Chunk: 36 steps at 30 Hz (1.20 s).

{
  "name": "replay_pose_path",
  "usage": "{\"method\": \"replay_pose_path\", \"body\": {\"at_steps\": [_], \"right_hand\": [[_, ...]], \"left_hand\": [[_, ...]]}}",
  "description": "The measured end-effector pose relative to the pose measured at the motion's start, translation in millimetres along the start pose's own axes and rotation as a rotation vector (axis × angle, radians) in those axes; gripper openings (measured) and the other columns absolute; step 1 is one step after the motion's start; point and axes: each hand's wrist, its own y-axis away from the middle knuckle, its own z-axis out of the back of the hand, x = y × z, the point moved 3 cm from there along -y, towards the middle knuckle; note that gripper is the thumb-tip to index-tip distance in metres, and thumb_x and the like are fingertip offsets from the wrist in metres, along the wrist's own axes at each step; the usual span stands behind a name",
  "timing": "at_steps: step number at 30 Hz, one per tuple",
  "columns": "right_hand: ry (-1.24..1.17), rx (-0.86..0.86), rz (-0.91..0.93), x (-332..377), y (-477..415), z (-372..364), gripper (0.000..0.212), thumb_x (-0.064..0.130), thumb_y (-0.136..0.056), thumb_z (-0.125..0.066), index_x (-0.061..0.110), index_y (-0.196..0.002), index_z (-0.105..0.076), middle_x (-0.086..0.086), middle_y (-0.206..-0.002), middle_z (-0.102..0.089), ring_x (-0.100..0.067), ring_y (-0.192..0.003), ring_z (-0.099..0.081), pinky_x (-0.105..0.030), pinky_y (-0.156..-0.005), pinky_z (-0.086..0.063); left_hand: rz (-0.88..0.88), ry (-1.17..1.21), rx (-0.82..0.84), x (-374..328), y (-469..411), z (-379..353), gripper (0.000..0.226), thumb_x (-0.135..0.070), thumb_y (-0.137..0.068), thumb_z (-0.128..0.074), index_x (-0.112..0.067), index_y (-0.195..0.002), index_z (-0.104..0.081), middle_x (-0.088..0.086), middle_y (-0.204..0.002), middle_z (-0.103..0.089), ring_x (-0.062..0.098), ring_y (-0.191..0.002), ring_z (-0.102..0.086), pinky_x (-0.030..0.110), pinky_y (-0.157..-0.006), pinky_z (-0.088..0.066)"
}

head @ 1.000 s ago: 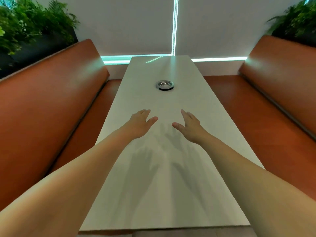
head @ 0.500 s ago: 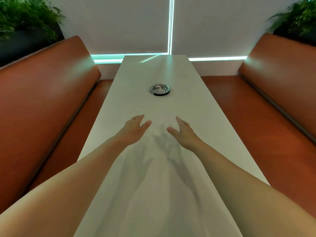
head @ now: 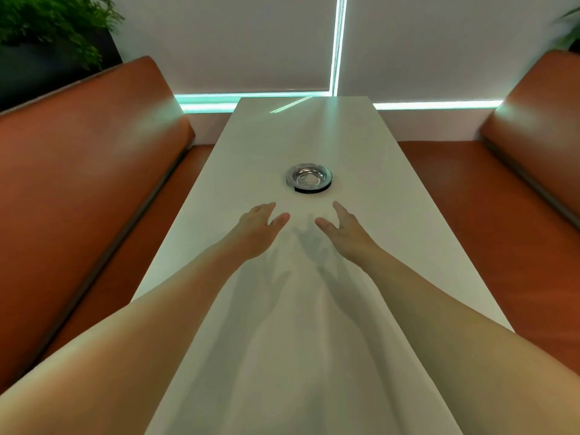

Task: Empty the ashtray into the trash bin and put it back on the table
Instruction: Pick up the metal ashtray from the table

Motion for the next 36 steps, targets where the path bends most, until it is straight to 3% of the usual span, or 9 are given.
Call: {"method": "replay_pose_path", "body": {"at_steps": [10, 14, 19, 22, 24, 27, 29, 32, 36], "right_hand": [[-0.143, -0.144, -0.061, -16.4, -104.8, 4.3, 0.056, 0.028, -0.093, -0.042, 0.013, -0.144, -0.023, -0.012, -0.15, -0.032, -0.028, -0.135, -0.035, -0.038, -0.108, -0.031], [-0.189, -0.199, -0.107, -27.8, -137.3, 5.9, 0.049, 0.019, -0.091, -0.045, 0.007, -0.138, -0.034, -0.011, -0.121, -0.052, -0.029, -0.109, -0.053, -0.041, -0.101, -0.043], [-0.203, -0.236, -0.145, -33.0, -176.1, 6.9, 0.042, 0.013, -0.09, -0.046, 0.0, -0.13, -0.042, -0.007, -0.101, -0.05, -0.024, -0.093, -0.051, -0.046, -0.098, -0.046], [-0.208, -0.264, -0.172, -34.4, -195.3, 9.8, 0.04, 0.009, -0.088, -0.046, -0.004, -0.126, -0.044, -0.011, -0.098, -0.051, -0.027, -0.089, -0.051, -0.049, -0.095, -0.048], [-0.223, -0.285, -0.187, -36.3, -205.3, 12.4, 0.04, 0.008, -0.087, -0.047, -0.007, -0.124, -0.044, -0.011, -0.097, -0.049, -0.028, -0.084, -0.053, -0.051, -0.092, -0.05], [-0.249, -0.289, -0.208, -39.6, -215.4, 15.4, 0.04, 0.008, -0.088, -0.048, -0.008, -0.124, -0.044, -0.017, -0.104, -0.057, -0.028, -0.069, -0.056, -0.048, -0.085, -0.054], [-0.262, -0.284, -0.224, -42.1, -220.2, 18.4, 0.039, 0.005, -0.086, -0.048, -0.005, -0.124, -0.045, -0.022, -0.101, -0.061, -0.024, -0.056, -0.054, -0.046, -0.08, -0.055], [-0.293, -0.262, -0.228, -43.5, -224.1, 19.0, 0.023, -0.003, -0.081, -0.051, 0.008, -0.1, -0.058, -0.017, -0.077, -0.057, -0.021, -0.047, -0.052, -0.046, -0.078, -0.057], [-0.351, -0.258, -0.231, -44.9, -222.6, 18.6, 0.012, -0.005, -0.078, -0.054, 0.001, -0.083, -0.064, -0.011, -0.063, -0.057, -0.021, -0.047, -0.054, -0.044, -0.078, -0.058]], "left_hand": [[0.132, 0.343, -0.128, 5.2, -86.8, -10.8, 0.052, -0.027, -0.091, -0.049, -0.015, -0.14, -0.036, 0.005, -0.146, -0.042, 0.021, -0.129, -0.045, 0.03, -0.106, -0.033], [0.21, 0.502, -0.187, 5.0, -123.2, -13.6, 0.048, -0.018, -0.089, -0.052, -0.007, -0.136, -0.042, 0.01, -0.14, -0.049, 0.027, -0.121, -0.053, 0.038, -0.107, -0.04], [0.301, 0.64, -0.229, 5.5, -166.4, -21.1, 0.043, -0.014, -0.088, -0.053, -0.007, -0.13, -0.05, 0.011, -0.128, -0.057, 0.027, -0.098, -0.06, 0.033, -0.093, -0.049], [0.338, 0.692, -0.269, 6.2, -188.0, -23.8, 0.012, -0.006, -0.084, -0.053, -0.012, -0.08, -0.062, 0.012, -0.092, -0.055, 0.025, -0.079, -0.048, 0.036, -0.088, -0.05], [0.382, 0.703, -0.28, 9.7, -202.3, -26.4, 0.027, -0.002, -0.082, -0.052, -0.017, -0.06, -0.048, 0.01, -0.079, -0.048, 0.023, -0.076, -0.043, 0.037, -0.085, -0.049], [0.397, 0.774, -0.283, 9.1, -214.1, -28.8, 0.012, -0.004, -0.082, -0.056, -0.006, -0.091, -0.064, 0.018, -0.096, -0.063, 0.026, -0.08, -0.052, 0.039, -0.093, -0.05], [0.398, 0.794, -0.284, 9.2, -220.5, -30.4, 0.032, -0.004, -0.08, -0.06, -0.001, -0.112, -0.059, 0.022, -0.117, -0.062, 0.03, -0.092, -0.06, 0.04, -0.096, -0.051], [0.4, 0.774, -0.289, 9.3, -229.0, -31.6, 0.035, -0.002, -0.077, -0.064, -0.002, -0.111, -0.06, 0.021, -0.118, -0.062, 0.033, -0.107, -0.062, 0.039, -0.095, -0.051], [0.386, 0.77, -0.305, 9.1, -232.8, -33.0, 0.028, 0.006, -0.079, -0.058, -0.002, -0.106, -0.064, 0.017, -0.101, -0.063, 0.026, -0.086, -0.06, 0.036, -0.092, -0.053]]}}
